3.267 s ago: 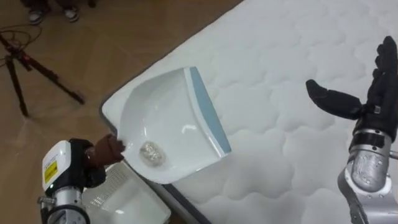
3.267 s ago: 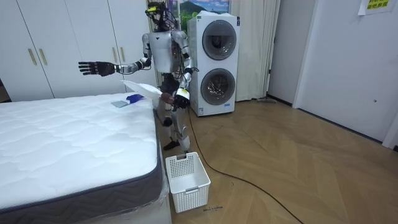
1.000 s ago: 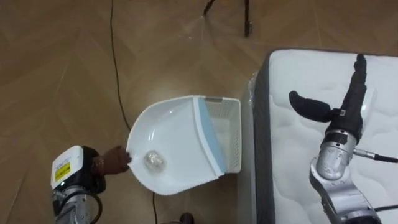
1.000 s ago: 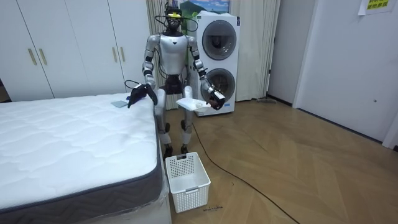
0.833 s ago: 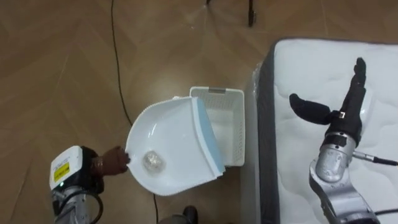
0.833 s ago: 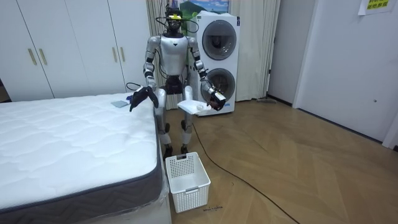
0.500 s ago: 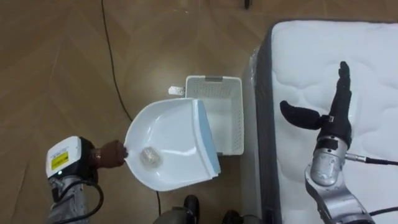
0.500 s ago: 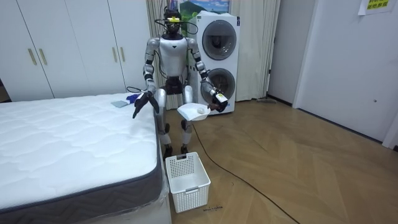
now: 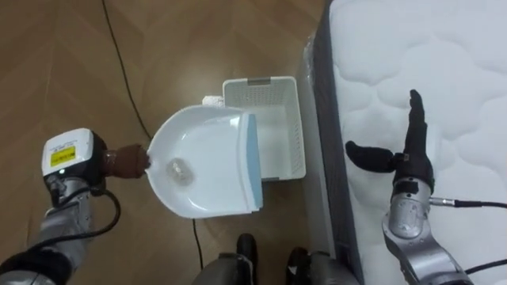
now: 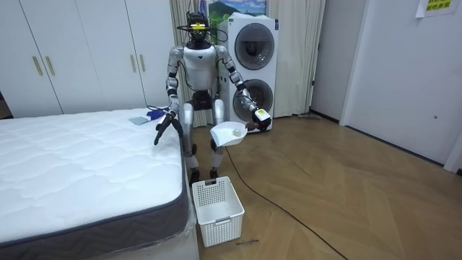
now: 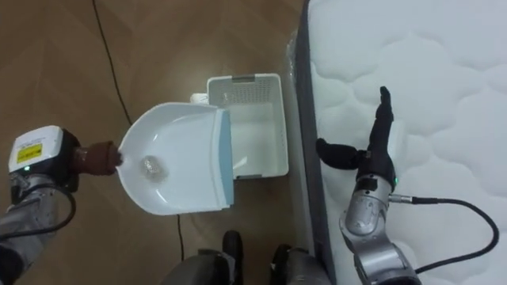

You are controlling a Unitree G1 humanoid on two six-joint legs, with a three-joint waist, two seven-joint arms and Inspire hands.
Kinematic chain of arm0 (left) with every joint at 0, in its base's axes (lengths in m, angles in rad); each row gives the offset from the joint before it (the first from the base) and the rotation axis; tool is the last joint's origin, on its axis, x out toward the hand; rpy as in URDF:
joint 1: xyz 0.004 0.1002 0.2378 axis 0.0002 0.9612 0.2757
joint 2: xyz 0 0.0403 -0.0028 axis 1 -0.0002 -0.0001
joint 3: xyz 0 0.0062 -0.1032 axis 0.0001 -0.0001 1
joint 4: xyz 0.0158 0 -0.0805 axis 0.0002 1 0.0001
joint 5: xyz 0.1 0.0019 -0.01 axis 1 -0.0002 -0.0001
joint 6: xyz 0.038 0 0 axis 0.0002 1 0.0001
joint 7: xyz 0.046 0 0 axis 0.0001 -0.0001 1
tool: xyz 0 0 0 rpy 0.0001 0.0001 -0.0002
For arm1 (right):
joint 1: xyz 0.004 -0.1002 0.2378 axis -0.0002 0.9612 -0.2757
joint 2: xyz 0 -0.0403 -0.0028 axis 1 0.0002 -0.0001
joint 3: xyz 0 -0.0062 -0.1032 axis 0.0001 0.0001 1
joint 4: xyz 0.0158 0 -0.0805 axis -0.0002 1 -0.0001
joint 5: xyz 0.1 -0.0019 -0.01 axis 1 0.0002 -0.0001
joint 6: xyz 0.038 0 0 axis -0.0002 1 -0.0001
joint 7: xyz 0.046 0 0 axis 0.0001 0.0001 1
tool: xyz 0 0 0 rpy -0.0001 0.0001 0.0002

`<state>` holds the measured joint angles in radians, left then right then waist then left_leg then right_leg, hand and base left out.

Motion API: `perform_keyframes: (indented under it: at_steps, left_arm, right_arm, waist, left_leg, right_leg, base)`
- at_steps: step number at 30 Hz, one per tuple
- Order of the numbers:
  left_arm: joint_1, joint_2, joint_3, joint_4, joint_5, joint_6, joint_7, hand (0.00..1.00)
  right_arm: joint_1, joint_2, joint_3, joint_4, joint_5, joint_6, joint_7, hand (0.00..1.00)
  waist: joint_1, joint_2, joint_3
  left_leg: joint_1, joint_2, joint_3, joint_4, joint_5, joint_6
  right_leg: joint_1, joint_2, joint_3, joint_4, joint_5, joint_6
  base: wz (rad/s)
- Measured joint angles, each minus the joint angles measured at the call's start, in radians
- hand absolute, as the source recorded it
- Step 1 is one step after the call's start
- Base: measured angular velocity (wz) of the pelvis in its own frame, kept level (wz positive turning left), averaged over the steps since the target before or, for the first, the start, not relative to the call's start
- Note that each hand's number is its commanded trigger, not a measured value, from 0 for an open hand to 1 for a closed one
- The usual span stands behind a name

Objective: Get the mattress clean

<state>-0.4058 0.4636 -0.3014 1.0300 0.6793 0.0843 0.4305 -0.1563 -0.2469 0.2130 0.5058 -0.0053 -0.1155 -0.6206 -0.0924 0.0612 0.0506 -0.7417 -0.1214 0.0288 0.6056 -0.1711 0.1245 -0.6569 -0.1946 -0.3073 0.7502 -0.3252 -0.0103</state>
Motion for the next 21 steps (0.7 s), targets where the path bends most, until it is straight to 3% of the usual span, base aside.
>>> perform_keyframes:
  at_steps: [3,8,13,17,21]
  left_arm:
    - [-0.002,0.013,-0.001,0.000,0.002,0.025,-0.024,1.00]
    - [-0.014,0.030,-0.028,-0.001,0.002,0.065,-0.050,1.00]
    - [-0.037,0.059,-0.026,0.000,-0.010,0.069,-0.050,1.00]
    - [-0.040,0.083,-0.026,0.014,-0.134,0.076,-0.050,1.00]
    - [-0.041,0.106,-0.005,0.035,-0.192,0.084,-0.050,1.00]
  right_arm:
    - [-0.014,-0.004,0.001,0.000,0.000,0.028,0.000,0.00]
    - [-0.013,-0.007,0.011,-0.007,0.004,0.068,0.000,0.00]
    - [-0.008,-0.008,0.010,-0.009,0.005,0.074,-0.001,0.00]
    - [-0.008,-0.019,0.011,-0.022,0.018,0.076,-0.001,0.00]
    - [-0.008,-0.044,0.010,-0.039,0.012,0.089,0.002,0.00]
  waist:
    - [-0.003,0.005,0.0005]
    - [-0.007,0.011,0.0001]
    - [0.006,0.018,0.0000]
    - [0.012,0.056,-0.0027]
    - [0.027,0.065,-0.0019]
  left_leg:
    - [-0.023,-0.010,0.007,0.014,0.000,0.000]
    - [-0.058,-0.014,0.007,0.045,-0.002,0.003]
    - [-0.085,-0.014,0.007,0.086,-0.014,-0.002]
    - [-0.089,-0.013,0.015,0.091,-0.014,-0.002]
    - [-0.089,-0.009,0.051,0.104,-0.014,-0.002]
  right_leg:
    - [-0.028,-0.014,0.006,0.028,-0.017,-0.003]
    - [-0.063,-0.014,0.011,0.056,-0.022,-0.002]
    - [-0.101,-0.001,0.062,0.088,-0.025,0.003]
    - [-0.112,-0.008,0.068,0.105,-0.029,-0.003]
    - [-0.135,-0.002,0.109,0.141,-0.041,-0.004]
  base:
    - [0.04]
    - [0.03]
    - [-0.02]
    - [-0.02]
    - [-0.14]
